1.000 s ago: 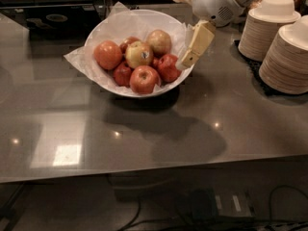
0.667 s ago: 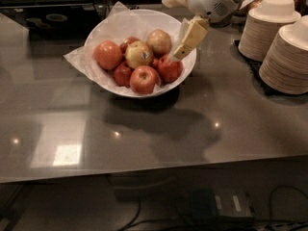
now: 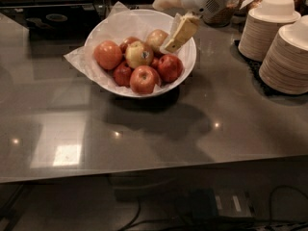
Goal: Pick apple from white bowl
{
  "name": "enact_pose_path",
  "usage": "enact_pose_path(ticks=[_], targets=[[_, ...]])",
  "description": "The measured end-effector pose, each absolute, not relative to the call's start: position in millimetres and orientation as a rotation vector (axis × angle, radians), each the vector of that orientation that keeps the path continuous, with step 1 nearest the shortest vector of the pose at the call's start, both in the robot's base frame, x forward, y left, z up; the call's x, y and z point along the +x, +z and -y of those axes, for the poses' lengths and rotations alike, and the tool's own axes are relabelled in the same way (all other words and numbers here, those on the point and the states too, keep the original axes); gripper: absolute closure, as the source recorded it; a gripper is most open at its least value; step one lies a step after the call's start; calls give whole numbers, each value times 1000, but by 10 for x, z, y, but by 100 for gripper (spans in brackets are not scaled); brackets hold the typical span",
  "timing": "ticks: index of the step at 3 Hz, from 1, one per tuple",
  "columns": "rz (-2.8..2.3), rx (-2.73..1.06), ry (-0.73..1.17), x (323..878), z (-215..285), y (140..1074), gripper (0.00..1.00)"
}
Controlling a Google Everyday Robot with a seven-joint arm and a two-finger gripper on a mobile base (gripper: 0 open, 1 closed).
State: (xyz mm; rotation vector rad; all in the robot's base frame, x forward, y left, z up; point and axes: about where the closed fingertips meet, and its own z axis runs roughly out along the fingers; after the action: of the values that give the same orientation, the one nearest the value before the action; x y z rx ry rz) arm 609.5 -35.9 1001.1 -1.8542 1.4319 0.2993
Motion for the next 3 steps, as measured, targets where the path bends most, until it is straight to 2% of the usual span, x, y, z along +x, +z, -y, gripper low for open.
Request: enact_pose_path(ticks=[3], targets=[[-1402,-1891,394,6210,106,9665,36]])
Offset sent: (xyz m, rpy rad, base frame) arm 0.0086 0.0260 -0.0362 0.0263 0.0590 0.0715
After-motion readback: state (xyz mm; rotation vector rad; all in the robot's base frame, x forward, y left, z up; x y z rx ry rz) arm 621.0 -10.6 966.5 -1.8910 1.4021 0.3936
